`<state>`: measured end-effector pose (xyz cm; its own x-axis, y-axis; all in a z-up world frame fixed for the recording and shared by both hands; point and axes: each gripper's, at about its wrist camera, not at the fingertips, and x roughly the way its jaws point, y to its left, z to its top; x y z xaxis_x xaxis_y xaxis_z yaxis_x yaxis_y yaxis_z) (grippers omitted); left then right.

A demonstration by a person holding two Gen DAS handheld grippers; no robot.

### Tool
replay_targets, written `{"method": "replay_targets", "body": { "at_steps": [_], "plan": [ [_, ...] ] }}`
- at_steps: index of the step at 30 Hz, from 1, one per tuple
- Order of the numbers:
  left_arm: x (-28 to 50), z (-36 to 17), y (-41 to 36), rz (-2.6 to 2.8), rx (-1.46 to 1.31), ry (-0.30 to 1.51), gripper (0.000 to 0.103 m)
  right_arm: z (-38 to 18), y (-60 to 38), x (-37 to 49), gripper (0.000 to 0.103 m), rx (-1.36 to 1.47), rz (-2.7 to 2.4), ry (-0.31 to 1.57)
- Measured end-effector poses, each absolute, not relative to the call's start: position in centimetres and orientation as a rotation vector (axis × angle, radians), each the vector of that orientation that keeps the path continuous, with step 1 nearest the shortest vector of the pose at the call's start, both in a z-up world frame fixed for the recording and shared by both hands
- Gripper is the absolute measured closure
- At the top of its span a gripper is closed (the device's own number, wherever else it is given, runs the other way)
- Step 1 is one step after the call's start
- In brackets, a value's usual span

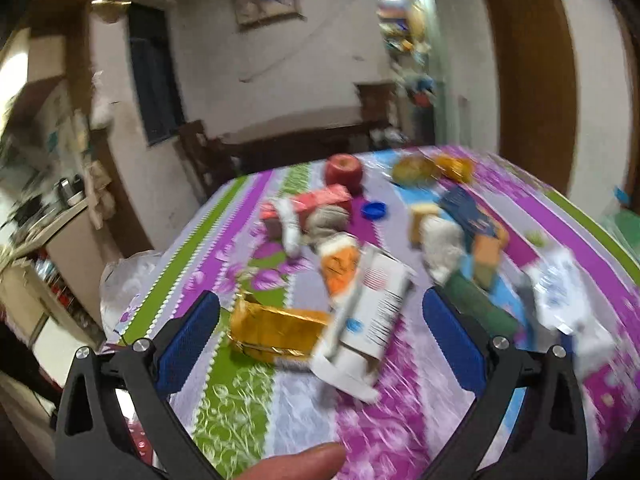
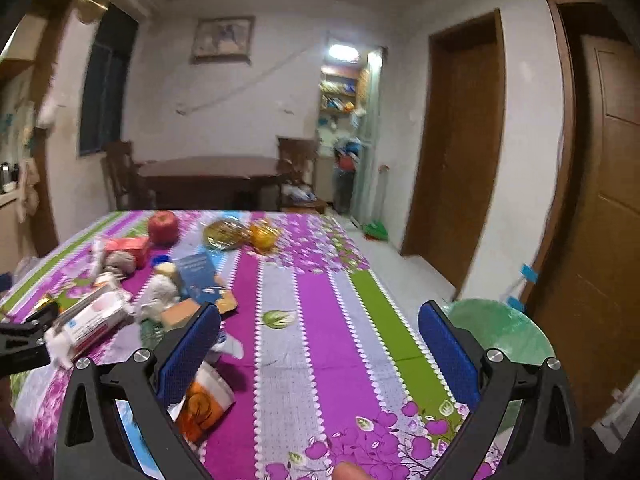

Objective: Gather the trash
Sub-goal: 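Move both open tools over the scattered trash on the table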

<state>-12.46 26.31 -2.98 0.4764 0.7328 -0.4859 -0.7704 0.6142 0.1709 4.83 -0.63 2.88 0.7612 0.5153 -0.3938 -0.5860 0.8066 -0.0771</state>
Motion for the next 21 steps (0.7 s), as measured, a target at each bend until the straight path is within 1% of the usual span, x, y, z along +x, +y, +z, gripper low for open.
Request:
{"method": "replay_targets", "body": {
  "at_steps": [2,4,6,8,12,16,21],
  "plan": [
    [-12.3,-3.5,27.3,0.93,-0.103,0.549,0.005,3.6,0.9,5.8,0.004,-0.22,0.536,0.395],
    [-12.0,-3.5,27.7,0.956,-0.12,0.598,0.005,4.4,1.9,6.5,0.004,-0.211,0.486,0.411],
    [-12.6,-3.2,26.5,0.953,-0.049,0.54,0.005,5.4,3.0,6.9,0.004,-0.186,0.439,0.435],
    [-12.8,-3.5,25.9,1.0,0.04,0.529,0.005,6.1,4.0,6.8,0.004,-0.163,0.425,0.449],
    [-14.8,-3.2,27.7,1.042,-0.046,0.496,0.005,7.0,6.6,5.9,0.004,-0.24,0.366,0.433],
    [-16.1,-2.7,28.5,1.053,-0.104,0.452,0.005,7.2,7.7,6.0,0.004,-0.255,0.322,0.456],
    [-16.3,-2.7,28.4,1.015,-0.117,0.443,0.005,6.8,6.8,7.0,0.004,-0.188,0.295,0.511]
  ]
}}
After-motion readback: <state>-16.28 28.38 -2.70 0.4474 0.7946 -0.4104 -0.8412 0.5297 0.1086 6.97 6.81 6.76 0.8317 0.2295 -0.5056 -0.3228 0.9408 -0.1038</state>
